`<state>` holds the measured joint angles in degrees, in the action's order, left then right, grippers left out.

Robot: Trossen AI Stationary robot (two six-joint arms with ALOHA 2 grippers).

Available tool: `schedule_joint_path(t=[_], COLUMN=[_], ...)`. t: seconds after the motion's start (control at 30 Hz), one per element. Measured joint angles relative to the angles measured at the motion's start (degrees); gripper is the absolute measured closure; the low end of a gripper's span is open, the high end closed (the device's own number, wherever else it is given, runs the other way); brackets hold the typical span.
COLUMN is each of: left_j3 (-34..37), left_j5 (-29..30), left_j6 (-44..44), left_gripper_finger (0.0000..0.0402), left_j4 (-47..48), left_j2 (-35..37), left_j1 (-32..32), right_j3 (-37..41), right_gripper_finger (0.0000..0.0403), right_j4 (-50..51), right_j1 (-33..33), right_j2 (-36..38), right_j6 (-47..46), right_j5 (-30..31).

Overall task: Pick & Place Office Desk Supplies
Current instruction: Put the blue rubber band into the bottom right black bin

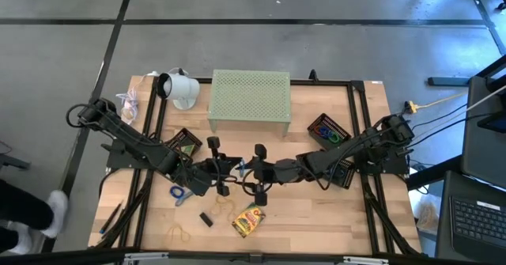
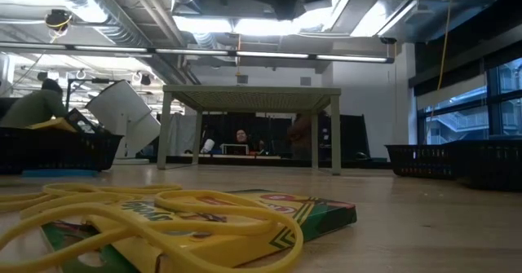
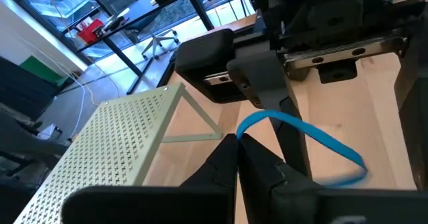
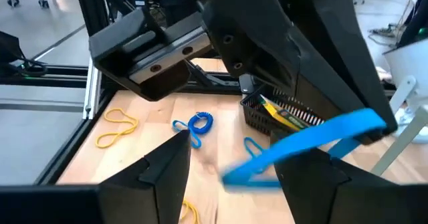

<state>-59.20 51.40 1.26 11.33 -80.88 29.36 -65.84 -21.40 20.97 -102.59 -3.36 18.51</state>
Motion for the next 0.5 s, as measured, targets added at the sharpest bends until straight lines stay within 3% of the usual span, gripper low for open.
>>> schedule_joint_path(t=[0.3, 0.5], left_j3=[-0.02, 0.0], left_j5=[-0.02, -0.02], left_j6=[-0.46, -0.45], left_gripper_finger=[0.0399, 0.0399], left_j4=[-0.75, -1.09], left_j2=[0.0, 0.0], left_j1=[0.0, 0.0], right_j3=[0.0, 0.0], right_gripper_finger=[0.0201, 0.026], right_j4=[-0.67, -0.64], right_j1=[0.0, 0.0], right_j2=[0.0, 0.0], right_j6=[0.84, 0.81], right_j5=[0.01, 0.01])
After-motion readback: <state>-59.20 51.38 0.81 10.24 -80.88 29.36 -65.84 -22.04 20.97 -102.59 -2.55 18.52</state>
